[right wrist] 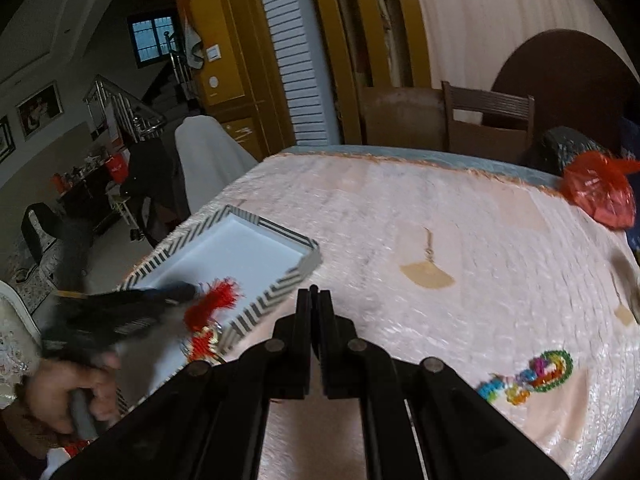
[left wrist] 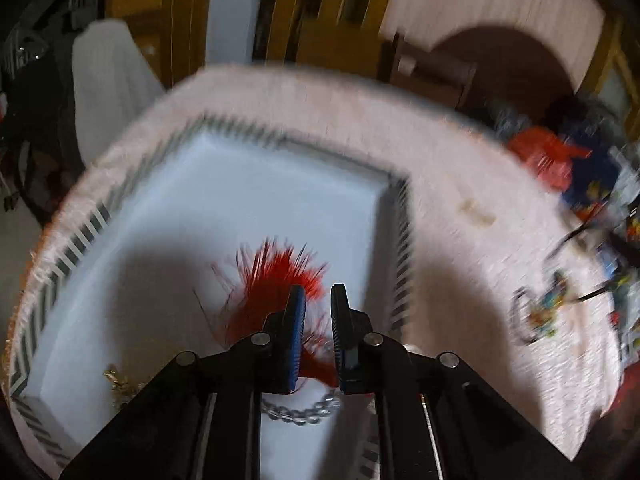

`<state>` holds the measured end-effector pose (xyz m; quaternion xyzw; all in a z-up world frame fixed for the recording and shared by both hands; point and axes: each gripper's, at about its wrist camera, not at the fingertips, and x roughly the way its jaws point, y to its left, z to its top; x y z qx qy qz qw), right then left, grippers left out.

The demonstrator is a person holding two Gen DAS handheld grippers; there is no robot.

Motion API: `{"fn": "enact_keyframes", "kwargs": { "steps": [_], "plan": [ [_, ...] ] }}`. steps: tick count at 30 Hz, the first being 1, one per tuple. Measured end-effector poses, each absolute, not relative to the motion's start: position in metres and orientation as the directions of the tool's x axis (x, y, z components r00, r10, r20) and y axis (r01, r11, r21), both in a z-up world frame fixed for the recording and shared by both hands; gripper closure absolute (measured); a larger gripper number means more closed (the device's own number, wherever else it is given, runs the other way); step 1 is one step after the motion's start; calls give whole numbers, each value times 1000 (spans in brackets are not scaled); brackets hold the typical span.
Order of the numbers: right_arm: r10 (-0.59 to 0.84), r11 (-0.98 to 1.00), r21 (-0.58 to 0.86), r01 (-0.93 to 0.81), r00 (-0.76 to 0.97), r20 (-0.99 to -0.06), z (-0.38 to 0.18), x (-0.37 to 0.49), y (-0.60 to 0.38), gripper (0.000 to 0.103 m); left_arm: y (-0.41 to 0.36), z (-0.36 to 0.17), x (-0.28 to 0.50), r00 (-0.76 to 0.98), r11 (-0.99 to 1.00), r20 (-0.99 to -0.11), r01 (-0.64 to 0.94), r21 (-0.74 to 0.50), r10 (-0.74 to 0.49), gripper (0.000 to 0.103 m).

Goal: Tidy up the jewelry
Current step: 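Carry the black hair tie with red knot into the tray and open the right tool, then move both tools back over the remaining jewelry on the table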

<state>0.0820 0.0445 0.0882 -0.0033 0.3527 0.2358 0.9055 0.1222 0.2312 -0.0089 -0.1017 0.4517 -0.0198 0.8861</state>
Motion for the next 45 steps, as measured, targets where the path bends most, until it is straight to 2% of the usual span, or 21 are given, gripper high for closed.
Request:
{"fn": "enact_keyframes", "kwargs": {
  "steps": [4, 10, 16, 23, 24, 26, 30, 34, 39, 44, 45],
  "plan": [
    [453, 874, 166, -456, 644, -616, 105, 82, 55, 100, 230, -24, 118, 505, 994, -863, -71, -77, -31, 70],
    [524, 831, 192, -522, 616, -588, 125, 92, 85, 100, 254, -23, 98, 467, 988, -878, -145, 45, 108, 70],
    [606, 764, 225, -605, 552, -573, 130, 94, 137, 100, 280, -24, 85, 410, 975, -892, -189, 121, 190, 70],
    [652, 705, 294, -646, 425, -628, 91, 101, 179, 100, 300, -19, 55, 463, 969, -872, -242, 51, 162, 70],
    [651, 701, 308, -643, 402, -644, 79, 101, 182, 100, 302, -13, 47, 498, 967, -856, -255, 10, 140, 70],
    [649, 702, 327, -633, 379, -660, 61, 102, 185, 100, 304, -5, 35, 549, 962, -830, -267, -58, 102, 61],
    [625, 717, 352, -601, 331, -707, 24, 104, 187, 100, 302, 9, 20, 623, 953, -778, -278, -118, 86, 54],
    [586, 730, 319, -604, 314, -747, 1, 98, 196, 100, 294, 8, 13, 624, 952, -778, -275, -133, 72, 45],
    [579, 722, 326, -610, 275, -768, -18, 87, 202, 100, 291, -10, 12, 584, 950, -808, -289, -121, 74, 45],
    [584, 712, 335, -617, 255, -771, -19, 78, 196, 92, 287, -12, 15, 582, 953, -809, -287, -101, 89, 40],
    [589, 710, 343, -615, 253, -767, -18, 77, 192, 88, 286, -12, 16, 579, 952, -810, -289, -98, 93, 40]
  ]
}}
